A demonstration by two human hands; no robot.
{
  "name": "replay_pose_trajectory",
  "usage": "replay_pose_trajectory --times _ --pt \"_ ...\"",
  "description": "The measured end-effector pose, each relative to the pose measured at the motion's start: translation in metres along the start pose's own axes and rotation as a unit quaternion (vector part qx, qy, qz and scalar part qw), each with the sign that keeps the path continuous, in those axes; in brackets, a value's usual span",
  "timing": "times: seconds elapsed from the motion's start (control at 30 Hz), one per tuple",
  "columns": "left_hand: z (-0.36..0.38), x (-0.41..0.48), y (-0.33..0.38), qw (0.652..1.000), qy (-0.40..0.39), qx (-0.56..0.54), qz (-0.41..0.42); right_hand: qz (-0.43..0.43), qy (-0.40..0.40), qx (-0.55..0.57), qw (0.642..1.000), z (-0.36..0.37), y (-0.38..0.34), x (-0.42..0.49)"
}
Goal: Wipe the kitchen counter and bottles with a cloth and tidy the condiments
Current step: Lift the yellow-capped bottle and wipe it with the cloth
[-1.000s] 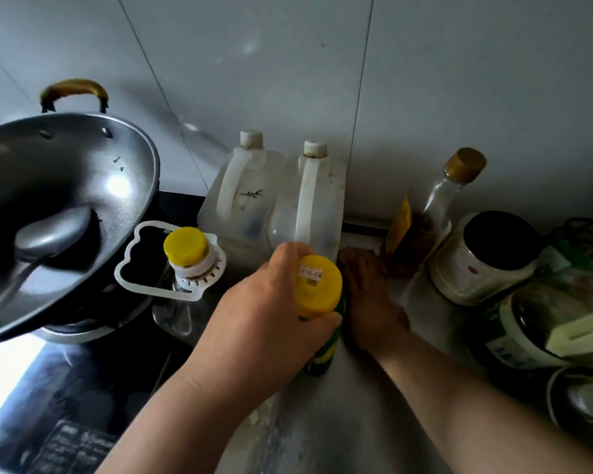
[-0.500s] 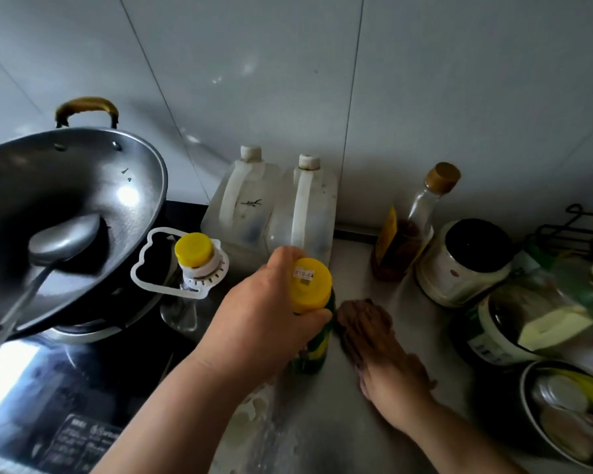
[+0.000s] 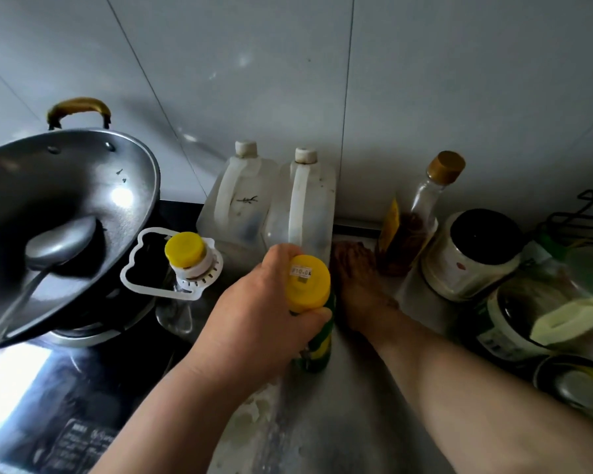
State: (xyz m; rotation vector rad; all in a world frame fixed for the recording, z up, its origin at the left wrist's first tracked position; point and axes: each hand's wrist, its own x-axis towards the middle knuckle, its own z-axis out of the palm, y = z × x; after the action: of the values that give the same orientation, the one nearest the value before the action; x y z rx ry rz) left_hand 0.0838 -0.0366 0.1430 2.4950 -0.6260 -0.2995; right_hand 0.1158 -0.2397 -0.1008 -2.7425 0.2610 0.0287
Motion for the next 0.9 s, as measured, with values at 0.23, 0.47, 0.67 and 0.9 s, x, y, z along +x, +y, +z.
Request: replay_pose_trajectory --times 0.23,0.47,0.67,0.9 --pt "-0.003 -0.002 0.002 1.0 -0.005 -0.004 0.007 -0.099 0.04 0.048 0.993 -0.015 -0.006 -0.113" --pt "-0.004 -0.002 0.002 1.0 -0.012 -0.013 0.005 0.055 0.002 0.094 0.994 -0.054 0.005 -0.161" --pt "-0.003 -0.001 0.001 1.0 -0.008 -0.006 0.009 0.259 0.191 0.218 0.921 -0.121 -0.028 -0.089" --pt "-0.004 0.0 -0.001 1.0 -0.011 -0.01 0.014 0.334 0.201 0.344 0.854 -0.108 0.015 -0.015"
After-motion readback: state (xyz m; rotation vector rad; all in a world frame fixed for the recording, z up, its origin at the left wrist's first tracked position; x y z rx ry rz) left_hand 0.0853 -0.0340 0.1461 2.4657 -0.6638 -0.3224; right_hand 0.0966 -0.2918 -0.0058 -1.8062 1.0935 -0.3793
